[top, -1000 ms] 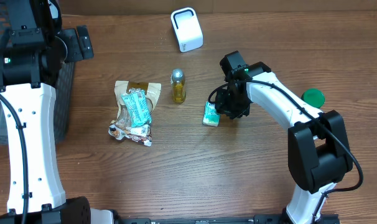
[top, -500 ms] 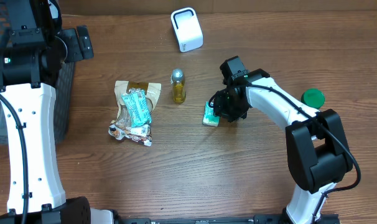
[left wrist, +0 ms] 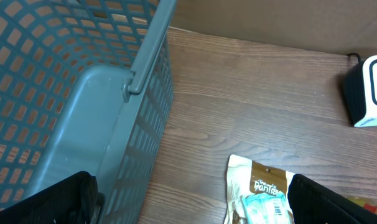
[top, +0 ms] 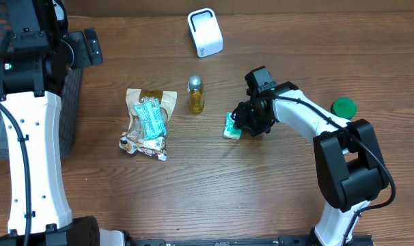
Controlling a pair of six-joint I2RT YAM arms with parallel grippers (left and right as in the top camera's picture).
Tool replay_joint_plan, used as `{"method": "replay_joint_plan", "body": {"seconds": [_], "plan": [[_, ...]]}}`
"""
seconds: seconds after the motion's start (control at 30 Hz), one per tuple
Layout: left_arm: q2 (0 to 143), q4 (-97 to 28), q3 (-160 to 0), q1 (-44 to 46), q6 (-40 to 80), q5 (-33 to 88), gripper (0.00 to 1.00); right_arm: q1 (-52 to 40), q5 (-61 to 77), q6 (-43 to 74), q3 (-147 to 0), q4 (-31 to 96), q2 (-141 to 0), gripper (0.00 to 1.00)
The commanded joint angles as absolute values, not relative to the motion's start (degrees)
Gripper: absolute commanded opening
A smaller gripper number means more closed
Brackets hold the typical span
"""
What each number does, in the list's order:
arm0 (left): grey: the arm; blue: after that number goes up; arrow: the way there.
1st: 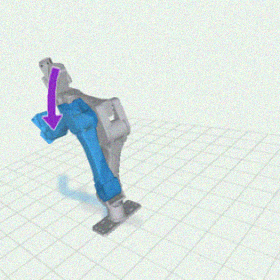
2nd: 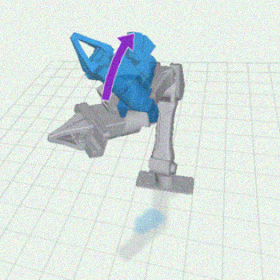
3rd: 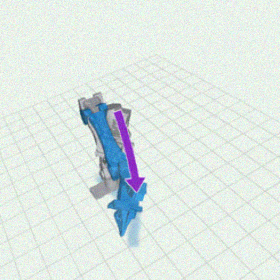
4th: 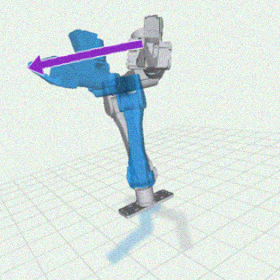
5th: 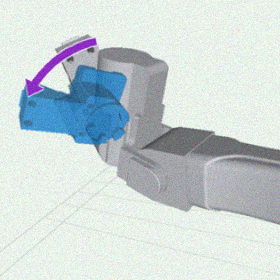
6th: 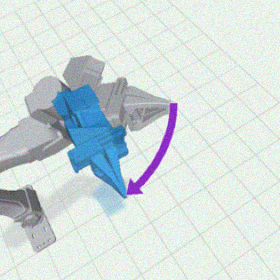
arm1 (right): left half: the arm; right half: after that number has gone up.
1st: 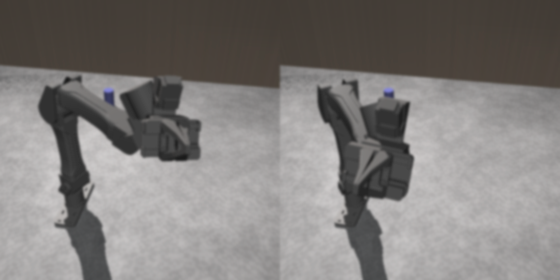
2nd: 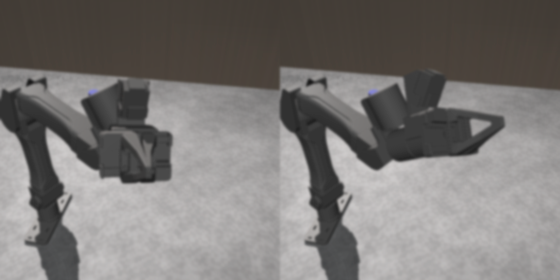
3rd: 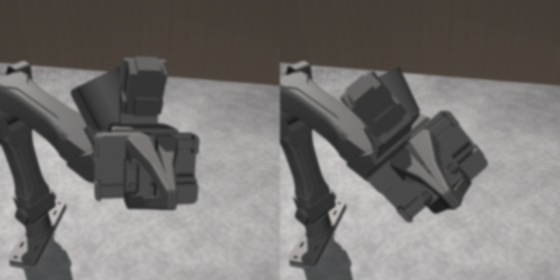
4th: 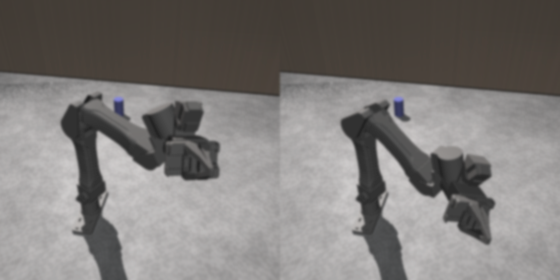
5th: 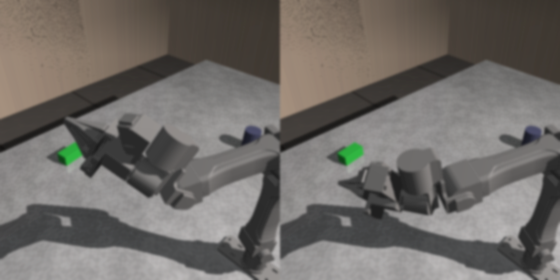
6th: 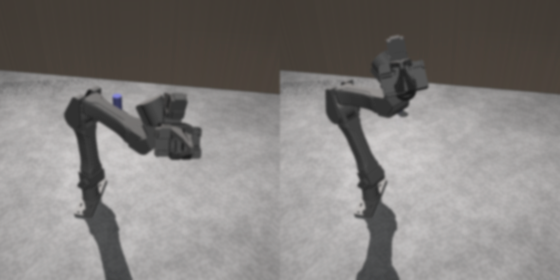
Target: Scan the item barcode
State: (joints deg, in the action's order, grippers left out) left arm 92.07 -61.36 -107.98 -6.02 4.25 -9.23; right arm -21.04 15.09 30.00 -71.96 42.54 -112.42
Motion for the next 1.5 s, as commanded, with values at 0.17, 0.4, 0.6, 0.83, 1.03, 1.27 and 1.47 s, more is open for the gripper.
{"method": "replay_joint_plan", "body": {"seconds": [0.17,0.4,0.6,0.83,1.03,1.27,1.47], "plan": [[92.3,-61.3,-108.0,-6.0,3.4,-9.1,1.00,-20.8,14.6,30.2,-68.2,38.6,-112.2,0.18],[92.3,-61.3,-108.0,-6.0,3.4,-9.1,0.99,-20.8,14.3,30.2,-68.3,39.3,-112.1,0.22],[92.3,-61.3,-108.0,-6.0,3.4,-9.1,1.00,-20.5,16.0,30.1,-70.6,39.4,-111.1,0.24],[92.3,-61.3,-108.0,-6.0,3.4,-9.1,0.99,-18.5,19.7,29.9,-71.4,39.7,-108.2,0.33],[92.3,-61.3,-108.0,-6.0,3.4,-9.2,1.00,-18.2,19.6,29.9,-70.6,40.2,-108.3,0.33],[92.3,-61.3,-108.0,-6.0,3.4,-9.1,0.99,-18.3,19.6,30.0,-68.3,37.8,-108.4,0.29],[92.3,-61.3,-108.0,-6.0,3.4,-9.1,1.00,-18.3,19.6,30.0,-66.9,36.2,-108.4,0.26]]}}
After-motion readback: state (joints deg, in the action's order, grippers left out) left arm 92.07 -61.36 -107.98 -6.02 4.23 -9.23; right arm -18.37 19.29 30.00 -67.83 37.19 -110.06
